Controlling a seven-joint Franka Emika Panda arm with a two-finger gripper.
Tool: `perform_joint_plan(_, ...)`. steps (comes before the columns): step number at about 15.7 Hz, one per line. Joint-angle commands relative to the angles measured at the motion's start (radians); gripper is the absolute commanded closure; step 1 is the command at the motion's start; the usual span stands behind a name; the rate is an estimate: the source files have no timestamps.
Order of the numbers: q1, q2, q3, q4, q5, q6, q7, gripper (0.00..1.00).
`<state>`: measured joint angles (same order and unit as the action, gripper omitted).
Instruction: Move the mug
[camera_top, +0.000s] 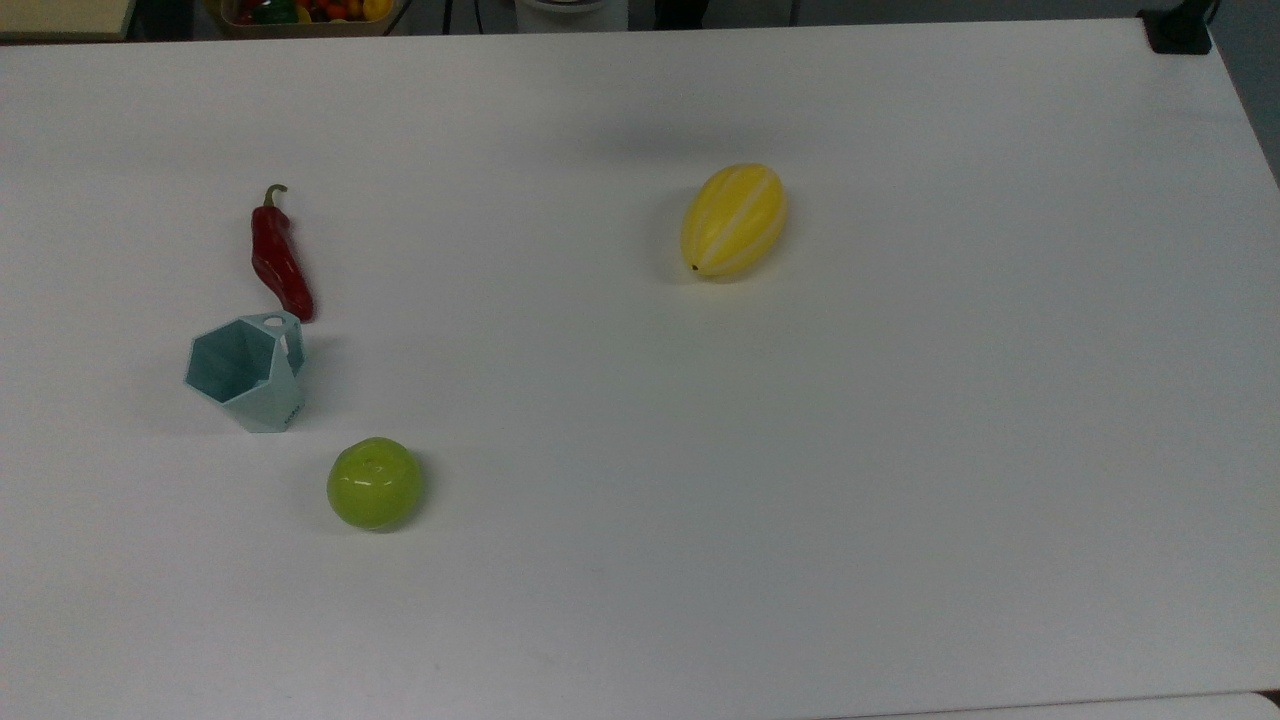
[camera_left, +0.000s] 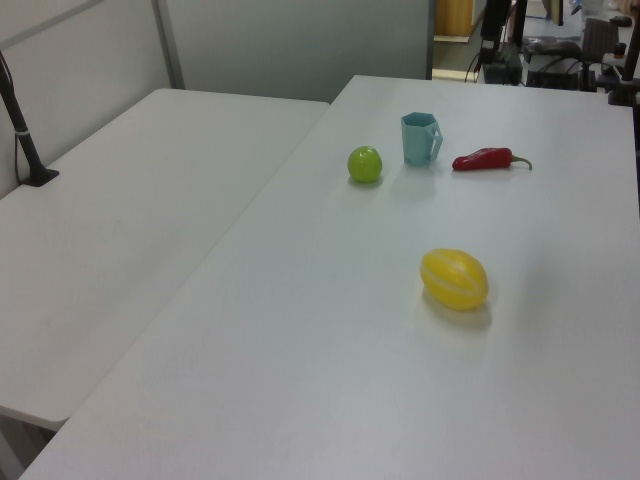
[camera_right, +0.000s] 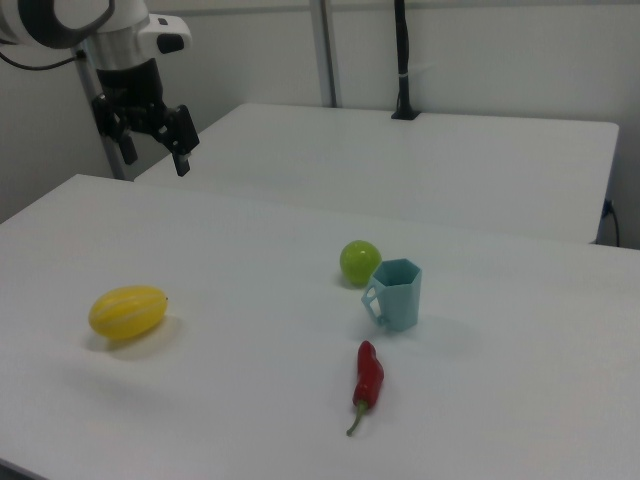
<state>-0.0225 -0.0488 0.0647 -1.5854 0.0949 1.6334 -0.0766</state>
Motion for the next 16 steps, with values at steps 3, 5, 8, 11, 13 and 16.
perform_joint_plan(3, -0.033, 0.038, -0.016, 0.036, -0.007, 0.036, 0.078, 0.0)
perform_joint_plan(5, -0.037, 0.069, -0.038, 0.065, -0.009, 0.037, 0.135, 0.0)
perform_joint_plan(8, -0.037, 0.116, -0.077, 0.079, -0.05, 0.049, 0.205, 0.0)
perform_joint_plan(11, -0.037, 0.153, -0.13, 0.079, -0.063, 0.129, 0.279, 0.0)
perform_joint_plan(13, -0.045, 0.188, -0.158, 0.077, -0.064, 0.19, 0.34, 0.0)
perform_joint_plan(16, -0.054, 0.231, -0.18, 0.068, -0.069, 0.243, 0.438, 0.0)
